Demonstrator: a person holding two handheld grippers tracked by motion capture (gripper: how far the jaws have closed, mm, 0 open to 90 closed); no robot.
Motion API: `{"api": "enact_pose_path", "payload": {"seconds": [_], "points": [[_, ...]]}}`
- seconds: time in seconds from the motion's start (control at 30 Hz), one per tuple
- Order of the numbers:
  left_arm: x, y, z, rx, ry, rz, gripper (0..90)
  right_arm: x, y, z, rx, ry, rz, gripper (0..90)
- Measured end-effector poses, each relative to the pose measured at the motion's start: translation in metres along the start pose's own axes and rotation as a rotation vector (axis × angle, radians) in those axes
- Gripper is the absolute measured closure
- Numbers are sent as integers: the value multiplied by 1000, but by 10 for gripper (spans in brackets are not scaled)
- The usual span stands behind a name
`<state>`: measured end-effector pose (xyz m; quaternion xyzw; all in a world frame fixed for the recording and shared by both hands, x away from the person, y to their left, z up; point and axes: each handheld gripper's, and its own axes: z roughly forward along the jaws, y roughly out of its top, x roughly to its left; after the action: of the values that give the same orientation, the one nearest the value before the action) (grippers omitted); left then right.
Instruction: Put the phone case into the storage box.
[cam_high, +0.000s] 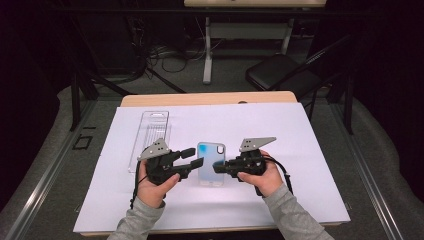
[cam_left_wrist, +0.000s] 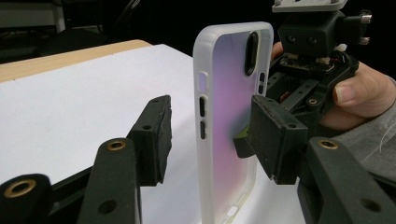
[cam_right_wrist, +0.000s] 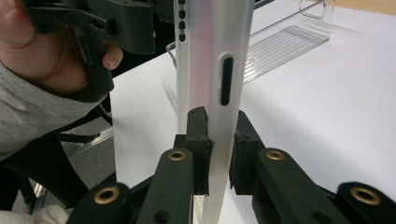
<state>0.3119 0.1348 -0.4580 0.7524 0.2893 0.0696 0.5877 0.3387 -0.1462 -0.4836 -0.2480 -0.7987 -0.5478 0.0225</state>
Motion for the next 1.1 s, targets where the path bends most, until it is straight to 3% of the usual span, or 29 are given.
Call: {"api": "enact_pose_path", "payload": {"seconds": [0.53, 1.1], "points": [[-4, 4, -3, 0, 15, 18, 513, 2, -1, 2, 16, -10, -23, 814], [-5, 5, -6, -20, 9, 10, 545, 5, -2, 6, 31, -5, -36, 814]]}}
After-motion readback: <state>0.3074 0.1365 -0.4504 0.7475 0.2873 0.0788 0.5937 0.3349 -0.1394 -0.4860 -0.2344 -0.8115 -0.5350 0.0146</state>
